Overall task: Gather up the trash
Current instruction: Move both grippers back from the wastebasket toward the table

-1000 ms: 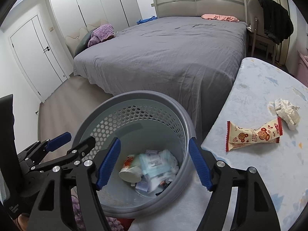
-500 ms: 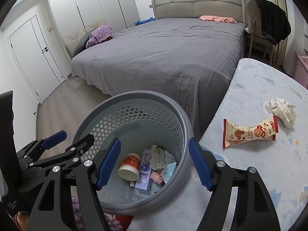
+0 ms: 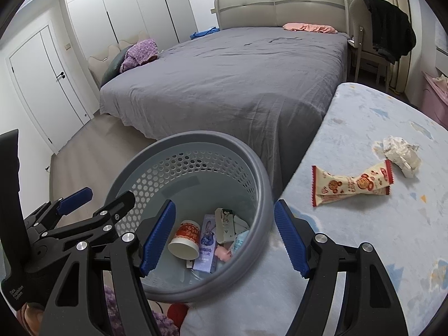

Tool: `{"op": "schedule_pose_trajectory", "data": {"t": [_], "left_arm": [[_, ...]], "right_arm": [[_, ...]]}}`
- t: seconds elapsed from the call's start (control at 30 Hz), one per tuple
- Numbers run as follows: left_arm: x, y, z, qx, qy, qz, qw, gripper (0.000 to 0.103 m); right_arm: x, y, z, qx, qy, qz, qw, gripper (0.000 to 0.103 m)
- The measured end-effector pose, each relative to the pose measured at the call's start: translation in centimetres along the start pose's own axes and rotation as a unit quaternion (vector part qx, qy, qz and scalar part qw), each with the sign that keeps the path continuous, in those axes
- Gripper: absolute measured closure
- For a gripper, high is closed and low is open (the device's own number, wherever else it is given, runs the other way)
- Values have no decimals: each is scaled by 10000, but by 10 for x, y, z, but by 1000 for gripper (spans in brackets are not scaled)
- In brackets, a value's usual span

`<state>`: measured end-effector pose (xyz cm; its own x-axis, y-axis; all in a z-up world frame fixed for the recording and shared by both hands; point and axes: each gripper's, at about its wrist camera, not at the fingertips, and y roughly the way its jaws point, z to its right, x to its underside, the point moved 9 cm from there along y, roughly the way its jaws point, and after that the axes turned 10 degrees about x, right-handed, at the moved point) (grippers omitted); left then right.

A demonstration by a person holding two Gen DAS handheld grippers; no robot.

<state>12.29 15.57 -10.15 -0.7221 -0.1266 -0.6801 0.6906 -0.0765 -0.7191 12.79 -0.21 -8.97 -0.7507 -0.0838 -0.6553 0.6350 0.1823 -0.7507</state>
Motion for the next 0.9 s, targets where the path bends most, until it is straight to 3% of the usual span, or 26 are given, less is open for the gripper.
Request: {"op": "schedule_pose_trajectory", "data": {"t": [0.23, 0.47, 0.9], "left_arm": [[2, 0, 23, 172, 199, 8, 9997, 17], [6, 4, 58, 424, 464, -76, 9980, 17], [12, 14, 163, 1134, 1202, -272, 9859, 14]], "right_arm": [[10, -12, 24, 179, 181, -9, 9997, 33], [28, -32, 75, 479, 470, -87, 9977, 33], [45, -58, 185, 1025, 794, -232, 9913, 33]]}}
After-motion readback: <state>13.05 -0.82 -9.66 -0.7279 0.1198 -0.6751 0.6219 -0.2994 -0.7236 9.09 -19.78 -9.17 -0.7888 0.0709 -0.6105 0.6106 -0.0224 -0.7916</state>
